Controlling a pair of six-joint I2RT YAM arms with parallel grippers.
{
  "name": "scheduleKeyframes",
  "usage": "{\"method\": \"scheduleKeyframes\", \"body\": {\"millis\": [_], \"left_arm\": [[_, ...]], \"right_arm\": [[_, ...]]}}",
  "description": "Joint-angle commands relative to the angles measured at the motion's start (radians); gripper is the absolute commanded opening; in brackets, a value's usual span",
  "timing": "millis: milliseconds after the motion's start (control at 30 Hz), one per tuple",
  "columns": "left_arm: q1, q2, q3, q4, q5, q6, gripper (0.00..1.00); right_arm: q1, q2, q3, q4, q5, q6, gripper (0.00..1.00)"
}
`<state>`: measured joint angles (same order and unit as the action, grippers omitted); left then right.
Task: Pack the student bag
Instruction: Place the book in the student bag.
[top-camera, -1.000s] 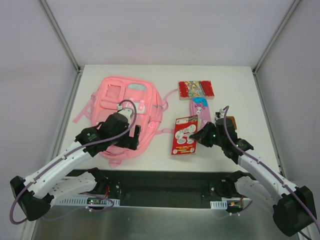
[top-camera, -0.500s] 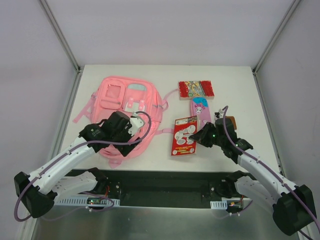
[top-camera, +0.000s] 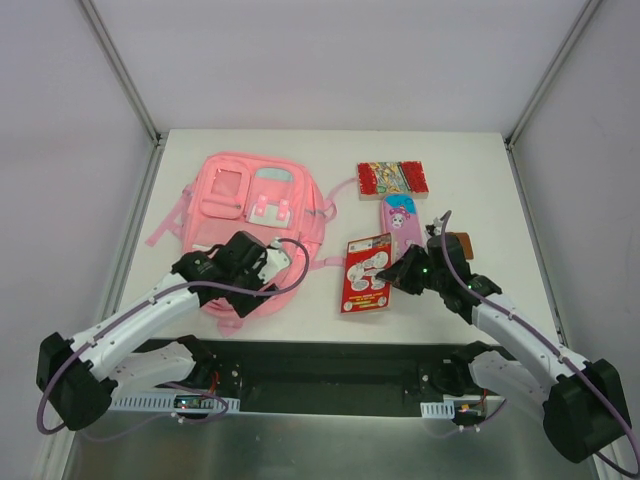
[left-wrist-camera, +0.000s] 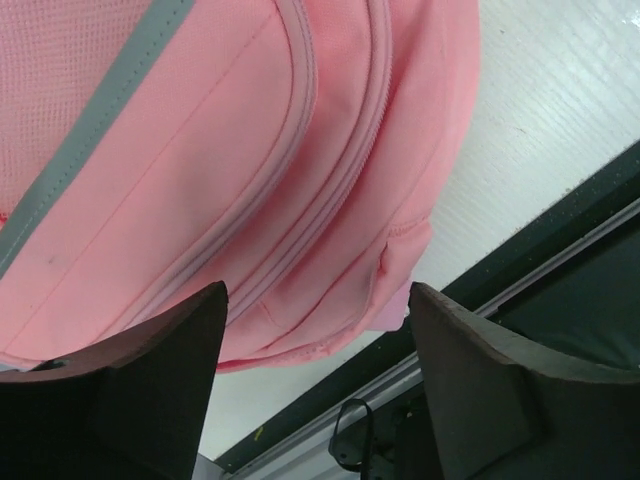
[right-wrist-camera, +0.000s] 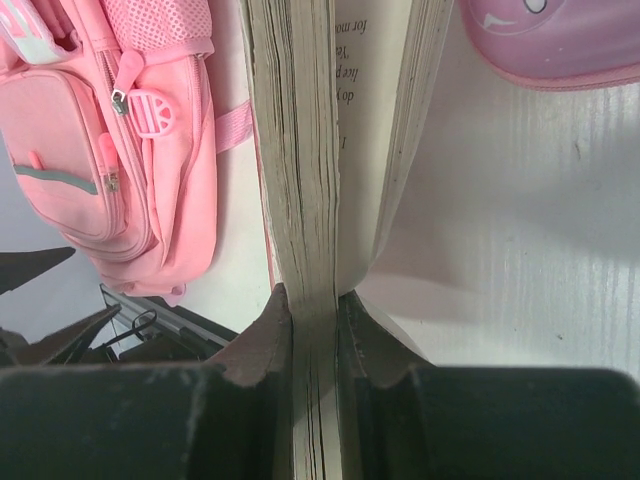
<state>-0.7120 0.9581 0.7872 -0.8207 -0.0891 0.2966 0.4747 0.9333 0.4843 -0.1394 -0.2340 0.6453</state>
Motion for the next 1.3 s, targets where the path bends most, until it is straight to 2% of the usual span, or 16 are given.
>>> {"method": "scheduleKeyframes", "body": {"millis": [0,33,167,400,467,700,833,1133,1267], "left_arm": [[0.003,0.096,0.052,0.055,-0.063,-0.004,0.66],[0.005,0.108,0.056,0.058,-0.061,-0.005,0.63],[0.005,0.136,0.053,0.058,-0.006,-0.002,0.63],[0.003,0.059,0.007,0.058,0.029,0.018,0.55],[0.003,0.027,-0.005,0.055,0.078,0.028,0.46],[0.003,-0.002,-0.052,0.06,0.088,0.042,0.55],[0.005,0.024,-0.062,0.066,0.088,0.047,0.56],[0.005,0.122,-0.031,0.091,0.028,0.029,0.52],[0.005,0.178,-0.008,0.089,-0.001,0.009,0.44]], "right_arm": [[-0.004,-0.005,0.054,0.086,-0.041,0.017,0.01],[-0.004,-0.007,0.053,0.086,-0.042,0.017,0.01],[-0.004,-0.016,0.043,0.086,-0.038,0.019,0.01],[-0.005,-0.008,0.037,0.095,-0.039,0.022,0.01],[-0.005,0.001,0.04,0.098,-0.042,0.019,0.01],[-0.005,0.016,0.054,0.103,-0.051,0.019,0.01],[-0.005,0.016,0.047,0.104,-0.051,0.022,0.01],[-0.007,0.012,0.042,0.11,-0.059,0.022,0.01],[-0.007,0.012,0.039,0.109,-0.06,0.022,0.01]]}}
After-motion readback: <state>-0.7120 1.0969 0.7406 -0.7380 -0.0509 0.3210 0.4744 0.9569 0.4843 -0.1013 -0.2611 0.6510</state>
